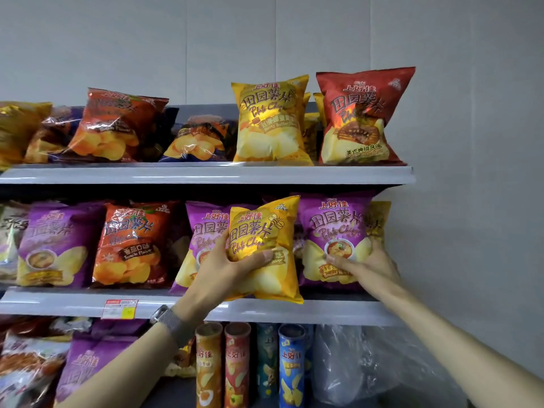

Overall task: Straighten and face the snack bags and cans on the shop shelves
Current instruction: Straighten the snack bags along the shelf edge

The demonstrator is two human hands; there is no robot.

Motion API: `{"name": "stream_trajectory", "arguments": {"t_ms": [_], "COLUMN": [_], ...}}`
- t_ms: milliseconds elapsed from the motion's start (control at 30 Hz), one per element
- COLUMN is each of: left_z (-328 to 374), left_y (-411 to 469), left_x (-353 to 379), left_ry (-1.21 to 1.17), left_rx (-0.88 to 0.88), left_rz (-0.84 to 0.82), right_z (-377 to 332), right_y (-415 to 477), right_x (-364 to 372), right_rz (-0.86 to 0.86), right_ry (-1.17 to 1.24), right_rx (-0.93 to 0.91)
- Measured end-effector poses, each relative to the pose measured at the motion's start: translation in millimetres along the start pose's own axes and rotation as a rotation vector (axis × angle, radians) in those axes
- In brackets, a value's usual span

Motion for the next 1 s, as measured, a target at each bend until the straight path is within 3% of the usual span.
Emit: {"name": "stream_trajectory", "arguments": {"t_ms": [233,467,567,700,800,900,1000], "left_z": [-3,1,3,19,33,44,46], "left_y": [-23,-25,-22,-16,-4,9,22], "left_x": [-22,-2,17,51,87,127,159], "left_ry": [-0.014,0.014,0.033,0.094,0.133,0.213,0.293], "left_rx": [0.010,0.031,0.039,0.066,0.031,0.029,0.071], "left_rz": [0.002,-0.031,-0.052,-0.033,-0.026,-0.042,-0.086], "right_z": [-26,-45,-38,-34,-43,-40,-12], "right_y": [0,-11,-11,-22,-39,-46,-34], "right_x": [55,81,61,16,-1,-15,-34], "right_rz": [-0.061,-0.315,-0.238,-0.034,-0.189,-0.368,-0.367], "right_ry": [0.017,-0.093,-0.024,0.352,0.584,0.411,0.311], "right_rx": [-0.014,-0.058,0.032,0.118,0.101,-0.058,-0.011]}}
Point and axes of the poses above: each hand's wrist, its own y-axis towards the middle knuckle, its own x-axis out of the palm, z = x × y, the point moved 6 cm from there along y, towards the middle knuckle, and after that the axes turned 8 degrees about -x, right-handed, at the moved point
